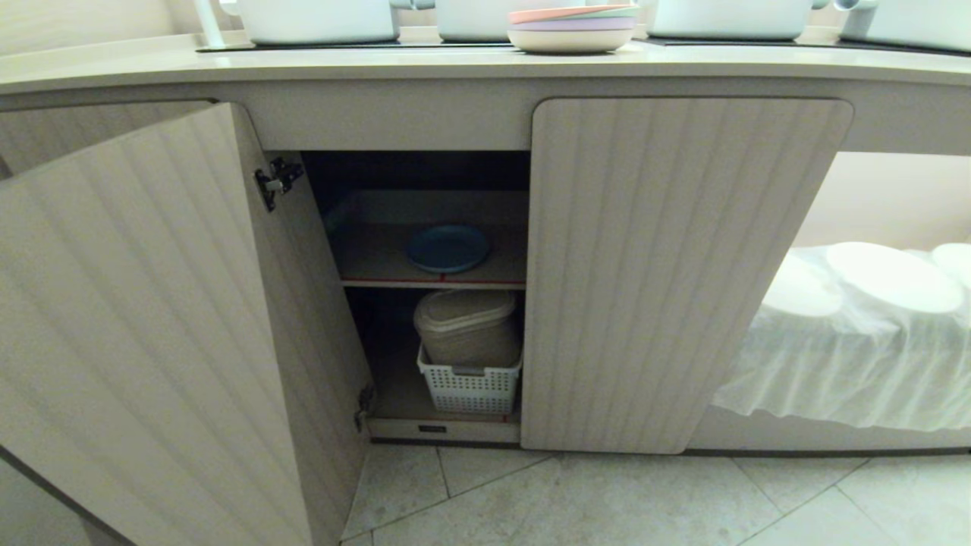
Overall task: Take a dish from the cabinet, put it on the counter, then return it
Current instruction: Close the cabinet door
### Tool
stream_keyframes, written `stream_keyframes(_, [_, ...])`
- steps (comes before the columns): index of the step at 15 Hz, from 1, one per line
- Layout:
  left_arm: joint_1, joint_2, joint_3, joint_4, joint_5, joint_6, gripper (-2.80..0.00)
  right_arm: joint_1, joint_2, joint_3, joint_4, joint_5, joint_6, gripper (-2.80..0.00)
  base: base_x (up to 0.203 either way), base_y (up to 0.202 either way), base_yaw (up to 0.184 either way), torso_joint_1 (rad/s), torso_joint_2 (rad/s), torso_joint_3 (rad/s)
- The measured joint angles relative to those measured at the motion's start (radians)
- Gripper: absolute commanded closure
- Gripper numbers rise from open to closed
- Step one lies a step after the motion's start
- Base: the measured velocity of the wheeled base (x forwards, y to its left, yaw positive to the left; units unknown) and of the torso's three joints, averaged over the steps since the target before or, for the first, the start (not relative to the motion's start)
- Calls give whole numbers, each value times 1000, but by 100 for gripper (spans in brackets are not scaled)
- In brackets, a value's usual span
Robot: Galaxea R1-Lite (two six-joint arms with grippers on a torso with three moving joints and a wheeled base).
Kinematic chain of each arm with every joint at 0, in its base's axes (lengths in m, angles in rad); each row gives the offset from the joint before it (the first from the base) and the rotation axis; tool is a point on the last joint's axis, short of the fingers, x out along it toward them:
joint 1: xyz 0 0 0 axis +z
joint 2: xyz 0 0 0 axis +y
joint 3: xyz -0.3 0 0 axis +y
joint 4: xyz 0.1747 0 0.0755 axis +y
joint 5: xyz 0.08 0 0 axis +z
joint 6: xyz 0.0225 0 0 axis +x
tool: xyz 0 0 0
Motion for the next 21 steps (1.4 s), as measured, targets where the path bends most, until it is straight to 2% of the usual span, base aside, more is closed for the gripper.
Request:
stream_keyframes(3, [-85,39,-22,-1,-7,-1,0,0,0,0,0,0,0,0,0,0,0,0,0,0])
stream_keyframes(8, [-195,90,-63,-2,-72,0,0,0,0,0,0,0,0,0,0,0,0,0,0,0])
stream_keyframes(10, [-219,95,-67,-2,-102,0,0,0,0,0,0,0,0,0,0,0,0,0,0,0])
stream_keyframes(12, [-235,95,-67,-2,-105,-1,0,0,0,0,0,0,0,0,0,0,0,0,0,0])
stream_keyframes(17, [-247,95,-63,0,-147,-5,0,0,0,0,0,0,0,0,0,0,0,0,0,0])
stream_keyframes(21, [-279,89,-59,-2,-154,-7,0,0,0,0,0,-1,0,0,0,0,0,0,0,0])
